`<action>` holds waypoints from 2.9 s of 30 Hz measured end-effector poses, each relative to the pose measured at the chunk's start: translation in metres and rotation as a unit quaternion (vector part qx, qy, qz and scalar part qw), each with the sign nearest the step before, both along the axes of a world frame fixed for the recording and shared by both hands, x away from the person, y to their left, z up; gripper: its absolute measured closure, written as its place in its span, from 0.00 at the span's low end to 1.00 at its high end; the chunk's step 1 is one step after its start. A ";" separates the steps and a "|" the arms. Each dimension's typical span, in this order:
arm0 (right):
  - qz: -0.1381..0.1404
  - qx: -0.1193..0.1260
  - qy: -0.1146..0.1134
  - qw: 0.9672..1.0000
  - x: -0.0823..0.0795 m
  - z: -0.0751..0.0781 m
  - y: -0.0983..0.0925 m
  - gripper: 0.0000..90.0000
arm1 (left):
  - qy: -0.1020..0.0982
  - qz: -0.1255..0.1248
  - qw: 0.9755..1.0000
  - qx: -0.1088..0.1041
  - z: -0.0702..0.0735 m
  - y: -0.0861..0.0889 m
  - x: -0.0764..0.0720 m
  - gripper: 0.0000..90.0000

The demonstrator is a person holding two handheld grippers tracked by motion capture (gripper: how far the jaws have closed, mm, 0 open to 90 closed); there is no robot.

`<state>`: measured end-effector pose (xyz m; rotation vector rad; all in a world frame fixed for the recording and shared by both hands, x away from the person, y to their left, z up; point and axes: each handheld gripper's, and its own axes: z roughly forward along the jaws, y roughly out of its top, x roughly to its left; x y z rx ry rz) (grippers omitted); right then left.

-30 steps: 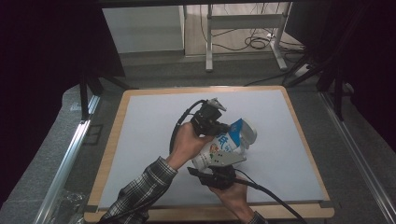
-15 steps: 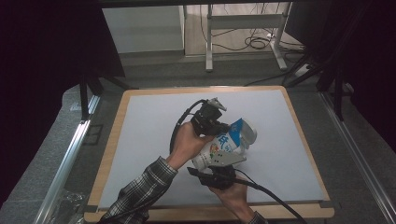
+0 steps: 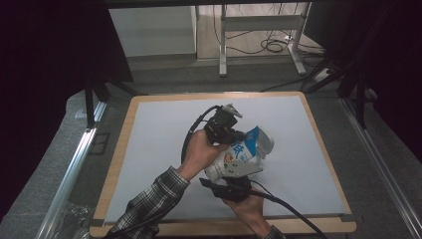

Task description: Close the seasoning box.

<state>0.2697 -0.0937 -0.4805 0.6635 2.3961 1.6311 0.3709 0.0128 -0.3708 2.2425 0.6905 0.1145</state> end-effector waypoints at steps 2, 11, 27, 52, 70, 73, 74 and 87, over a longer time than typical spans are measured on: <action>0.000 0.001 0.000 1.000 0.000 0.000 0.000 0.72 | 0.001 0.001 1.000 -0.001 0.000 0.000 0.000 1.00; 0.001 -0.001 -0.001 1.000 0.000 0.000 0.000 0.71 | 0.005 0.002 1.000 0.003 -0.001 0.000 0.002 1.00; 0.003 -0.002 -0.002 1.000 -0.001 0.000 0.001 0.70 | 0.006 0.000 1.000 0.005 0.001 -0.001 0.002 1.00; 0.003 -0.002 -0.003 1.000 -0.001 0.001 0.001 0.71 | 0.005 0.002 1.000 0.005 0.002 -0.002 0.002 1.00; 0.002 -0.001 -0.006 1.000 -0.001 0.002 0.002 0.72 | 0.004 0.001 1.000 0.007 0.003 -0.002 0.002 1.00; 0.002 -0.002 -0.007 1.000 -0.001 0.002 0.001 0.72 | 0.004 0.001 1.000 0.007 0.004 -0.002 0.002 1.00; 0.003 -0.002 -0.007 1.000 -0.001 0.002 0.002 0.72 | 0.004 0.001 1.000 0.007 0.004 -0.002 0.002 1.00; 0.003 -0.003 -0.007 1.000 -0.002 0.003 0.003 0.71 | 0.006 0.001 1.000 0.011 0.003 -0.001 0.003 1.00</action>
